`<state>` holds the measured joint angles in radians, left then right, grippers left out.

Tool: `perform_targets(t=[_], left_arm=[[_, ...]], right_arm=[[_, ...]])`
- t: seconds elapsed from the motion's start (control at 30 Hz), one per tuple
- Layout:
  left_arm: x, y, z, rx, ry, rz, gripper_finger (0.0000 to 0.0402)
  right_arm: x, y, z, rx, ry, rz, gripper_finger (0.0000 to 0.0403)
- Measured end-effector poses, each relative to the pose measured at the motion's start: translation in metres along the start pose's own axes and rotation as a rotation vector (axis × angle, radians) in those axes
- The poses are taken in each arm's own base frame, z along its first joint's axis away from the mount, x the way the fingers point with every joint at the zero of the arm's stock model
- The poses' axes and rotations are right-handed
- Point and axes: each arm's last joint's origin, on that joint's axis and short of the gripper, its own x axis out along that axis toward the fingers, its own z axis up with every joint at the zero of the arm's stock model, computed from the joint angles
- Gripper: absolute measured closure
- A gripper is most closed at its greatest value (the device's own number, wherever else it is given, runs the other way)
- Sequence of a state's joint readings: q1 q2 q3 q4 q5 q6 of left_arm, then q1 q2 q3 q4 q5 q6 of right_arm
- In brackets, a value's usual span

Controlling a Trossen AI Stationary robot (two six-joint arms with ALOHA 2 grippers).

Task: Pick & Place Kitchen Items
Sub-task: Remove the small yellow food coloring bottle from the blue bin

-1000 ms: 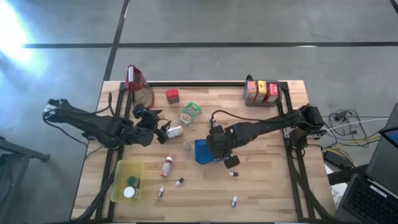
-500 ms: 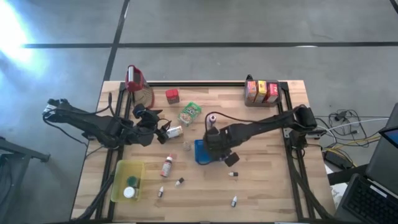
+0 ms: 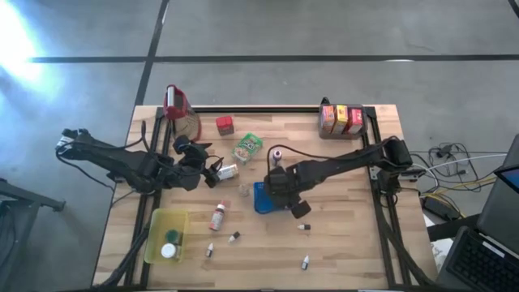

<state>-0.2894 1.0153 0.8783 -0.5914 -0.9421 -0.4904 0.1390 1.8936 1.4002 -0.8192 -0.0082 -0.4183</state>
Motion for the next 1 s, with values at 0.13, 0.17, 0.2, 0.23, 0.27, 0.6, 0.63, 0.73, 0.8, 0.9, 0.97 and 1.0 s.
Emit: perform_targets(t=[0.13,0.17,0.2,0.23,0.27,0.6,0.63,0.73,0.8,0.9,0.97,1.0], left_arm=[[0.000,0.000,0.000,0.000,0.000,0.000,0.0101],[0.000,0.000,0.000,0.000,0.000,0.000,0.0101],[0.000,0.000,0.000,0.000,0.000,0.000,0.0101],[0.000,0.000,0.000,0.000,0.000,0.000,0.0101],[0.000,0.000,0.000,0.000,0.000,0.000,0.0101],[0.000,0.000,0.000,0.001,0.000,0.001,0.0101],[0.000,0.000,0.000,0.000,-0.001,0.001,0.0101],[0.000,0.000,0.000,0.001,-0.001,0.001,0.0101],[0.000,0.000,0.000,0.001,-0.001,0.001,0.0101],[0.000,0.000,0.000,0.001,-0.001,0.002,0.0101],[0.000,0.000,0.000,0.001,-0.001,0.002,0.0101],[0.000,0.000,0.000,0.001,-0.001,0.002,0.0101]], right_arm=[[0.020,0.001,0.001,-0.004,0.041,0.022,0.0304],[0.026,0.002,0.001,-0.007,0.058,0.031,0.0307],[0.031,0.003,0.001,-0.011,0.071,0.038,0.0311],[0.035,0.003,0.002,-0.013,0.078,0.042,0.0314],[0.038,0.003,0.004,-0.015,0.082,0.045,0.0317],[0.027,0.000,0.013,-0.189,0.078,0.070,0.0305],[0.026,-0.001,0.013,-0.227,0.077,0.071,0.0300],[0.023,-0.002,0.016,-0.434,0.070,0.050,0.0285],[0.023,0.001,0.017,-0.583,0.116,-0.005,0.0278],[0.023,0.006,0.023,-0.662,0.170,-0.130,0.0277],[0.023,0.009,0.026,-0.657,0.156,-0.147,0.0284],[0.023,0.010,0.026,-0.656,0.150,-0.131,0.0288]])
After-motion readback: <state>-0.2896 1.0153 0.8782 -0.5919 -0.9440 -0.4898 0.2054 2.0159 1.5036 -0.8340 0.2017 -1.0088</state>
